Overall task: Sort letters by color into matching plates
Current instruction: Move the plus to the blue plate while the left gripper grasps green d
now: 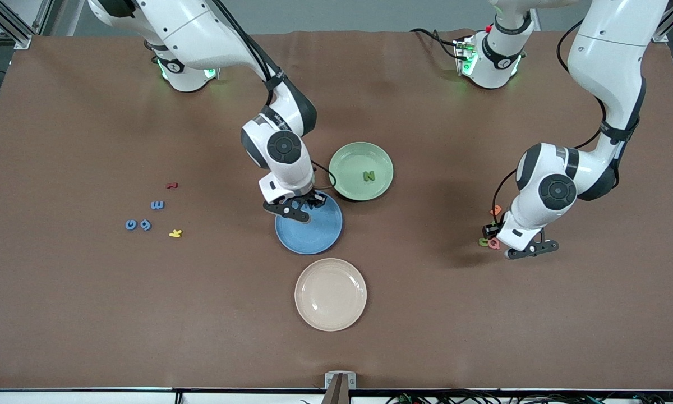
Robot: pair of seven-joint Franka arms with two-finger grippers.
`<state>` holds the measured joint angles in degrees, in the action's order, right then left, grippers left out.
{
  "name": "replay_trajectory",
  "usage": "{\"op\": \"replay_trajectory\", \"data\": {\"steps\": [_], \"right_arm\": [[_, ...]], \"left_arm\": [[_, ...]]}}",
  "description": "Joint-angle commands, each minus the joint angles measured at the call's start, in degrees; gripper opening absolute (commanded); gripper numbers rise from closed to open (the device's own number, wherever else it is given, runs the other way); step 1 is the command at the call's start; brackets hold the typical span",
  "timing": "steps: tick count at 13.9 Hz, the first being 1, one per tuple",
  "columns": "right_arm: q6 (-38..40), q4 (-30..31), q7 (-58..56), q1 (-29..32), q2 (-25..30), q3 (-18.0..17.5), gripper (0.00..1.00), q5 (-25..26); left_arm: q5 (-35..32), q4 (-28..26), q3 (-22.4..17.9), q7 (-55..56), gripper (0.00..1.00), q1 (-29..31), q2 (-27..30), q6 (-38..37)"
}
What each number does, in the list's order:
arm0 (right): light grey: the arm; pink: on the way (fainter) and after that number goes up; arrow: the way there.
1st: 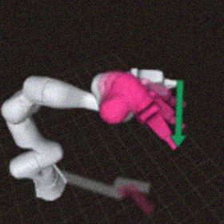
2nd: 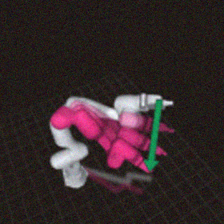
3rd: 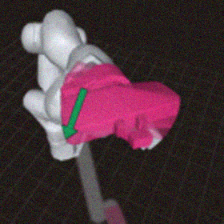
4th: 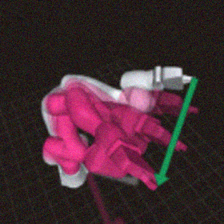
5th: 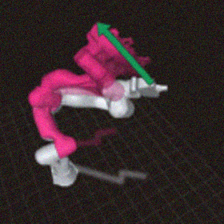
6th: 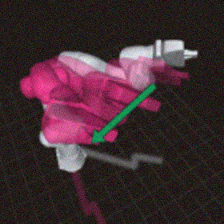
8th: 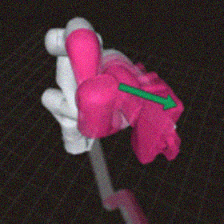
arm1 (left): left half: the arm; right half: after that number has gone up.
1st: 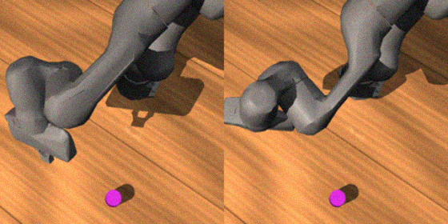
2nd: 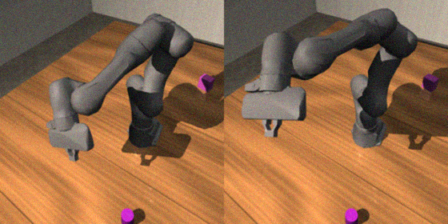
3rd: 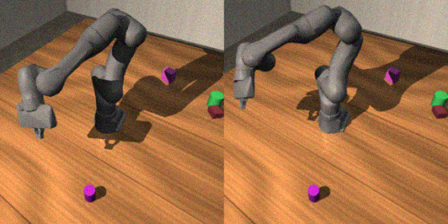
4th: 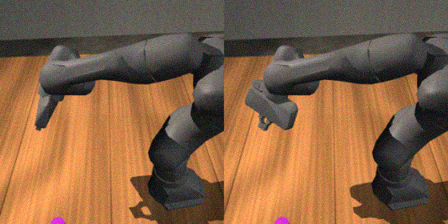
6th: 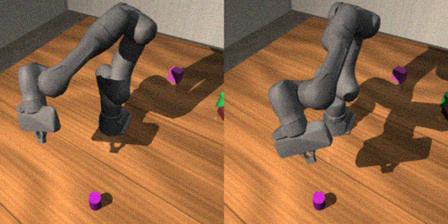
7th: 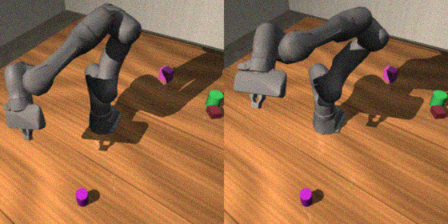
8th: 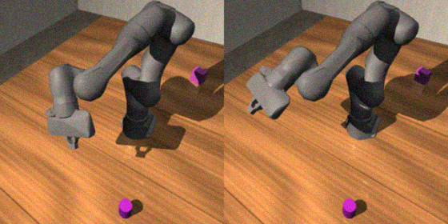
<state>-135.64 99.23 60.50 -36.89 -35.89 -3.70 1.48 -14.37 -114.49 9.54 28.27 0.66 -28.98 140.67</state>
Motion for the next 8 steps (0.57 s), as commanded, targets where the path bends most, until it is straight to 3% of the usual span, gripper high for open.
{"op": "replay_trajectory", "data": {"steps": [1,3,4,5,6,7,8], "right_arm": [[0.21,-2.56,1.2,-1.08,-1.47,0.63,0.18,-0.6],[0.03,-2.47,1.2,-1.08,-1.55,0.62,0.21,-0.6],[0.03,-2.47,1.2,-1.08,-1.55,0.63,0.29,-0.6],[0.2,-2.47,1.2,-1.08,-1.47,0.63,0.47,-0.52],[0.64,-2.47,1.11,-0.99,-1.29,0.63,0.79,-0.52],[0.73,-2.47,0.85,-1.08,-1.12,0.63,0.96,-0.43],[0.91,-2.47,0.5,-1.08,-0.59,0.63,0.99,-0.43]], "left_arm": [[-1.01,-0.9,0.74,-0.58,0.6,0.39,0.24,-0.04],[-1.01,-1.17,0.74,-1.2,0.6,0.48,-0.11,-0.04],[-1.01,-1.43,0.74,-1.2,0.6,0.48,-0.2,-0.04],[-1.01,-1.87,0.74,-1.2,0.59,0.48,-0.2,-0.04],[-1.01,-1.96,0.74,-1.2,0.58,0.48,-0.29,-0.04],[-1.01,-1.96,0.74,-1.29,0.57,0.48,-0.46,0.05],[-1.01,-1.96,0.74,-1.64,0.56,0.57,-0.81,0.05]]}}
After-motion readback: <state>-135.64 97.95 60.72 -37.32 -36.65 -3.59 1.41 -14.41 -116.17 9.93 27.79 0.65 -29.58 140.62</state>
